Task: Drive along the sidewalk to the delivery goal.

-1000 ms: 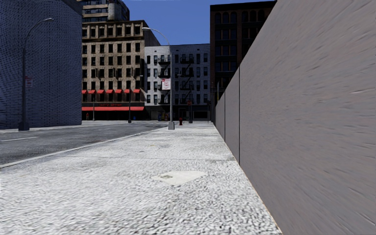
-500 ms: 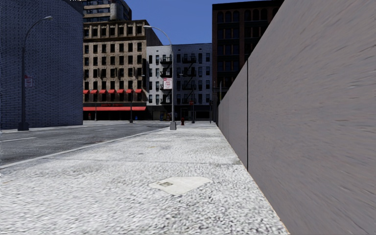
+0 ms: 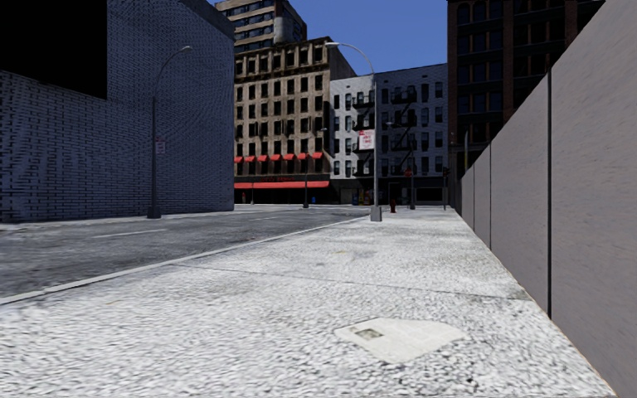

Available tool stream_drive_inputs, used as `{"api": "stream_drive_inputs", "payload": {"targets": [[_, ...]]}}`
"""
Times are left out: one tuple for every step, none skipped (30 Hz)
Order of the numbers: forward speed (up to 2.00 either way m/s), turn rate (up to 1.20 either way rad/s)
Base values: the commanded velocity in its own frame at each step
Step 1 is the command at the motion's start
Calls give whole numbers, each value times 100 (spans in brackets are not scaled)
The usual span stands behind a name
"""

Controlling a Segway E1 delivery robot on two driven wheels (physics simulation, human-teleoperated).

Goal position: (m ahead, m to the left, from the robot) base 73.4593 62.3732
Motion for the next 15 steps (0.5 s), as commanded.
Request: {"api": "stream_drive_inputs", "payload": {"targets": [[77,77],[78,77],[78,77],[81,77],[83,77],[84,77],[84,77],[84,77],[84,77],[84,77],[84,79],[84,82],[84,82],[84,83],[84,84]]}}
